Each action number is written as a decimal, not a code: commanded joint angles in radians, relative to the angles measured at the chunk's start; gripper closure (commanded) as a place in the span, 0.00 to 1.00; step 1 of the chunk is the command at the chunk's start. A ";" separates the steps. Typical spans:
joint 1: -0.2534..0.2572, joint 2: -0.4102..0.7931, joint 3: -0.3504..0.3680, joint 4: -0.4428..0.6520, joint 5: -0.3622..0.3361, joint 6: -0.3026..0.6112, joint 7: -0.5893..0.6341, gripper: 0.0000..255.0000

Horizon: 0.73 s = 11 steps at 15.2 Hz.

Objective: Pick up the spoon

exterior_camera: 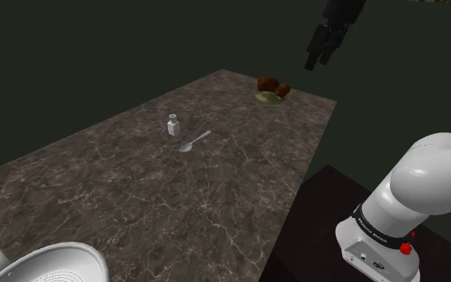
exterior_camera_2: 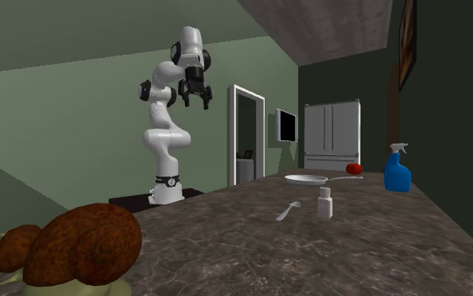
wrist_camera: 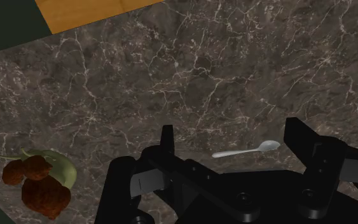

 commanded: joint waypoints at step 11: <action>0.040 0.239 0.106 -0.059 0.039 0.311 0.074 0.00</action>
